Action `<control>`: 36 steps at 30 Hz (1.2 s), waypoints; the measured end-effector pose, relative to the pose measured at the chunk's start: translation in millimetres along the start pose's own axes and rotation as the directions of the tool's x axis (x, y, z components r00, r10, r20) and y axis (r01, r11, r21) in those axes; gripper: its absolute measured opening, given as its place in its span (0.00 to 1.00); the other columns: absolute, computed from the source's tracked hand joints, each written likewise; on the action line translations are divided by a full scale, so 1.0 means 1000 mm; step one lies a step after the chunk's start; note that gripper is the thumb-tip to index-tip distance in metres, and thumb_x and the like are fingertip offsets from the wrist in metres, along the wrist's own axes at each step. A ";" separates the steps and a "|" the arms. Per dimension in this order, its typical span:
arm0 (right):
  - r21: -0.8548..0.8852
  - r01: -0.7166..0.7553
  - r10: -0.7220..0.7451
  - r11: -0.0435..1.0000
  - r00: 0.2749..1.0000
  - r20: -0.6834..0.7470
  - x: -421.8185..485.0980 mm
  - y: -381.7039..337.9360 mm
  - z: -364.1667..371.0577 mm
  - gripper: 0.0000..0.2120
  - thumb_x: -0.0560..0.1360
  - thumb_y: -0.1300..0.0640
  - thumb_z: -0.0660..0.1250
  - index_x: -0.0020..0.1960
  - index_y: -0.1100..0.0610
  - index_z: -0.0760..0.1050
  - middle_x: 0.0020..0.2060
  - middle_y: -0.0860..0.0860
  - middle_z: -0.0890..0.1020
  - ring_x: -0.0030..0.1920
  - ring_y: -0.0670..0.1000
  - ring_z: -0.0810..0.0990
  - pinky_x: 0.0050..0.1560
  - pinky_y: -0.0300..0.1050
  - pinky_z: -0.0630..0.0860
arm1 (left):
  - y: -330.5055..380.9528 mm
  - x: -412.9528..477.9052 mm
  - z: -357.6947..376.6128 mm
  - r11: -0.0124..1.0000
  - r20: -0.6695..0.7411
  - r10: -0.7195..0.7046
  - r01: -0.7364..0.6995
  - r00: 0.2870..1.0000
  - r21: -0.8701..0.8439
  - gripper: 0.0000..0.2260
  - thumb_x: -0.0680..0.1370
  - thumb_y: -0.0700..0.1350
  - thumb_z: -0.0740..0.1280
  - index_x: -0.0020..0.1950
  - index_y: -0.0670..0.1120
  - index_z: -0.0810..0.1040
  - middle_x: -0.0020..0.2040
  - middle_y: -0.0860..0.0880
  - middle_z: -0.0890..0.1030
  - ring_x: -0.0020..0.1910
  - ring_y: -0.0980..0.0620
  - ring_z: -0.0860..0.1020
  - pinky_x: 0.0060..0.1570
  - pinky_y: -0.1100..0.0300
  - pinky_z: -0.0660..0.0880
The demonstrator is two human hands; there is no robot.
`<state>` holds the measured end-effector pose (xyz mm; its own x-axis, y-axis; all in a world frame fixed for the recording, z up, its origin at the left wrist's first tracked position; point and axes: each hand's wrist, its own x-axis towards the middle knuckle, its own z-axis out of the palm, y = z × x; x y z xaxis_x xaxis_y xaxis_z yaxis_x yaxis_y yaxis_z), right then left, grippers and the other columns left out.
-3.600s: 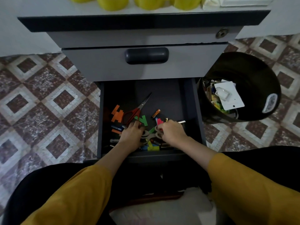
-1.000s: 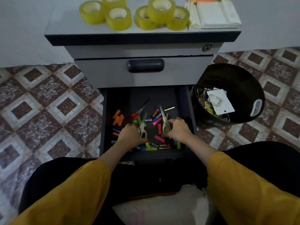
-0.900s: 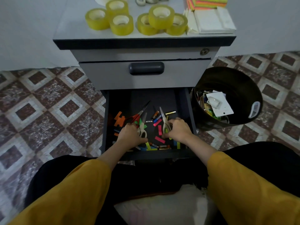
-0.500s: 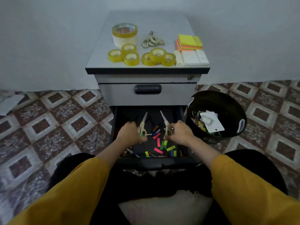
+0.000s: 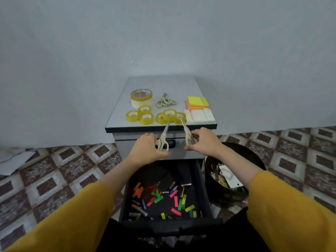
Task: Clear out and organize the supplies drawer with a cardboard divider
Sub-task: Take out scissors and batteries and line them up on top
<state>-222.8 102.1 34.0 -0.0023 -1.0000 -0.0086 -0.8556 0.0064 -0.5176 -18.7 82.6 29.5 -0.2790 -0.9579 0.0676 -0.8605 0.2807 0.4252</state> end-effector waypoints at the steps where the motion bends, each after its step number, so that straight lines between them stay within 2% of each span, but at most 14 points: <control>1: 0.017 0.010 -0.010 1.000 1.000 -0.023 0.003 -0.002 -0.008 0.17 0.66 0.47 0.75 0.46 0.58 0.77 0.38 0.50 0.76 0.40 0.51 0.75 0.37 0.43 0.67 | 0.004 0.003 -0.008 1.000 -0.019 0.017 -0.017 1.000 -0.007 0.20 0.66 0.55 0.73 0.46 0.43 0.73 0.43 0.48 0.75 0.41 0.51 0.74 0.36 0.60 0.68; 3: 0.040 0.020 -0.017 0.999 0.997 -0.071 0.013 -0.007 -0.025 0.13 0.67 0.50 0.75 0.42 0.56 0.75 0.34 0.48 0.75 0.37 0.50 0.73 0.33 0.41 0.64 | 0.011 0.014 -0.025 0.999 -0.067 0.044 -0.046 0.997 -0.027 0.17 0.67 0.53 0.73 0.40 0.42 0.72 0.36 0.48 0.73 0.34 0.53 0.71 0.31 0.60 0.65; 5: 0.092 0.023 -0.013 0.995 0.993 -0.114 0.024 -0.009 -0.038 0.11 0.67 0.52 0.75 0.41 0.54 0.75 0.33 0.48 0.75 0.37 0.51 0.73 0.32 0.41 0.65 | 0.013 0.027 -0.039 0.997 -0.112 0.058 -0.062 0.992 -0.040 0.17 0.67 0.51 0.73 0.32 0.44 0.67 0.29 0.50 0.68 0.27 0.54 0.65 0.26 0.62 0.60; 8: 0.146 0.012 0.009 0.989 0.990 -0.144 0.046 -0.011 -0.054 0.11 0.66 0.53 0.76 0.40 0.57 0.77 0.31 0.49 0.75 0.34 0.52 0.73 0.29 0.41 0.65 | 0.014 0.051 -0.059 0.999 -0.147 0.033 -0.035 0.989 -0.011 0.17 0.67 0.51 0.72 0.33 0.44 0.67 0.29 0.51 0.67 0.28 0.54 0.65 0.27 0.60 0.61; 11: 0.135 -0.027 0.044 0.990 0.992 -0.118 0.071 -0.012 -0.064 0.17 0.67 0.49 0.75 0.42 0.63 0.77 0.33 0.55 0.79 0.36 0.53 0.75 0.36 0.44 0.69 | 0.017 0.074 -0.069 1.000 -0.150 0.023 -0.023 0.988 0.007 0.20 0.66 0.50 0.72 0.29 0.45 0.62 0.26 0.50 0.64 0.26 0.53 0.64 0.26 0.60 0.59; 14: 0.089 -0.049 0.059 0.995 0.992 -0.112 0.097 -0.013 -0.071 0.16 0.68 0.47 0.73 0.37 0.60 0.75 0.31 0.52 0.78 0.36 0.52 0.76 0.38 0.44 0.70 | 0.018 0.097 -0.074 1.000 -0.125 0.023 -0.022 0.992 0.003 0.15 0.66 0.49 0.71 0.32 0.47 0.65 0.29 0.48 0.69 0.29 0.52 0.67 0.28 0.60 0.64; 17: -0.017 -0.068 0.066 0.998 0.991 -0.119 0.127 -0.018 -0.073 0.20 0.69 0.45 0.72 0.31 0.57 0.68 0.29 0.50 0.73 0.39 0.53 0.74 0.34 0.43 0.66 | 0.017 0.123 -0.079 1.000 -0.136 0.025 -0.023 0.990 0.016 0.15 0.66 0.49 0.71 0.33 0.44 0.66 0.28 0.48 0.65 0.28 0.52 0.65 0.28 0.61 0.62; 20: -0.110 -0.075 0.062 0.991 0.991 -0.115 0.160 -0.024 -0.071 0.19 0.69 0.42 0.70 0.32 0.54 0.68 0.36 0.50 0.74 0.51 0.56 0.73 0.47 0.47 0.66 | 0.015 0.146 -0.083 0.999 -0.152 0.017 -0.010 0.988 0.047 0.15 0.66 0.49 0.71 0.33 0.43 0.66 0.30 0.48 0.67 0.29 0.52 0.66 0.28 0.60 0.62; 23: -0.199 -0.072 0.057 0.977 0.995 -0.084 0.184 -0.028 -0.063 0.19 0.69 0.42 0.68 0.32 0.54 0.67 0.39 0.51 0.75 0.58 0.57 0.69 0.55 0.52 0.63 | 0.010 0.164 -0.083 0.990 -0.168 0.023 0.001 0.986 0.144 0.15 0.67 0.54 0.70 0.36 0.43 0.71 0.33 0.47 0.72 0.33 0.50 0.70 0.30 0.60 0.65; 27: -0.376 -0.055 0.030 0.925 0.997 -0.070 0.205 -0.026 -0.047 0.19 0.69 0.43 0.67 0.31 0.54 0.66 0.36 0.50 0.71 0.62 0.58 0.64 0.62 0.57 0.59 | 0.000 0.185 -0.076 0.972 -0.172 0.030 0.011 0.985 0.235 0.18 0.66 0.57 0.69 0.35 0.43 0.71 0.32 0.48 0.73 0.35 0.48 0.73 0.33 0.59 0.69; 30: -0.480 -0.037 0.016 0.876 0.999 -0.048 0.213 -0.025 -0.038 0.21 0.70 0.41 0.66 0.31 0.55 0.63 0.38 0.51 0.71 0.66 0.60 0.61 0.68 0.65 0.51 | -0.006 0.194 -0.073 0.968 -0.178 0.023 0.022 0.984 0.248 0.18 0.65 0.58 0.69 0.32 0.44 0.69 0.31 0.48 0.72 0.34 0.48 0.73 0.32 0.59 0.69; 34: -0.520 -0.039 0.029 0.853 0.999 -0.028 0.216 -0.021 -0.034 0.21 0.71 0.41 0.65 0.31 0.56 0.63 0.35 0.51 0.69 0.67 0.60 0.61 0.69 0.70 0.45 | -0.011 0.200 -0.072 0.965 -0.186 0.021 0.029 0.982 0.262 0.19 0.66 0.59 0.68 0.32 0.43 0.71 0.31 0.47 0.75 0.36 0.47 0.75 0.36 0.57 0.71; 36: -0.506 -0.049 0.043 0.861 0.999 -0.025 0.217 -0.020 -0.034 0.21 0.71 0.41 0.64 0.32 0.56 0.63 0.38 0.52 0.71 0.67 0.61 0.60 0.69 0.70 0.45 | -0.011 0.204 -0.073 0.958 -0.187 0.026 0.029 0.982 0.286 0.20 0.66 0.60 0.67 0.34 0.42 0.73 0.34 0.46 0.78 0.39 0.46 0.77 0.39 0.55 0.72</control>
<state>-224.0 -115.3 71.1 -0.0517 -0.9986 -0.0098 -0.9986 0.0519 -0.0122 -34.6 -120.0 104.4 -0.2165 -0.9449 0.2457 -0.9543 0.2579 0.1509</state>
